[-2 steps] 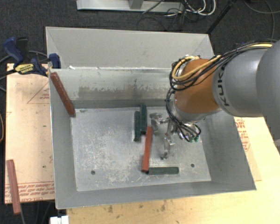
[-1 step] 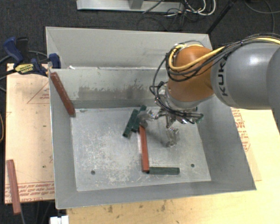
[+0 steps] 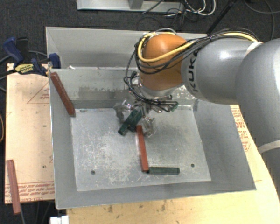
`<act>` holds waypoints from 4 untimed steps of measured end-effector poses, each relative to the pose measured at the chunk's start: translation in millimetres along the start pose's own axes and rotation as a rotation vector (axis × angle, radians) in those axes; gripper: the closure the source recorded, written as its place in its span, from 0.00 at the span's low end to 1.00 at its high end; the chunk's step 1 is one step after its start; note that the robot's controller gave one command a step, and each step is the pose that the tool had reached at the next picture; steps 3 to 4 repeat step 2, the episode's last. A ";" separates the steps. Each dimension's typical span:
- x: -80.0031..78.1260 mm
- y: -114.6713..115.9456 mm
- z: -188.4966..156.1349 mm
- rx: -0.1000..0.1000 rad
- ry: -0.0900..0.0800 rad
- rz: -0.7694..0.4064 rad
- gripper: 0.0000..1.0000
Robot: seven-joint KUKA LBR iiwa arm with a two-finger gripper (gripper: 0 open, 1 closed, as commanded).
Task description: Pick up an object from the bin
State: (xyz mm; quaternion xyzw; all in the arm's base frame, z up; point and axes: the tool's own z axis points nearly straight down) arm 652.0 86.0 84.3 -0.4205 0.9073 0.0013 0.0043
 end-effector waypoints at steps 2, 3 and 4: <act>-2.4 20.2 -116.1 0.004 0.000 0.037 1.00; -2.4 20.2 -116.1 0.004 0.000 0.037 1.00; -2.4 20.2 -116.1 0.004 0.000 0.037 1.00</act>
Offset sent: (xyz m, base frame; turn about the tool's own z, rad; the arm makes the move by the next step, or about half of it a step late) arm 0.0000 0.0000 0.0000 0.0000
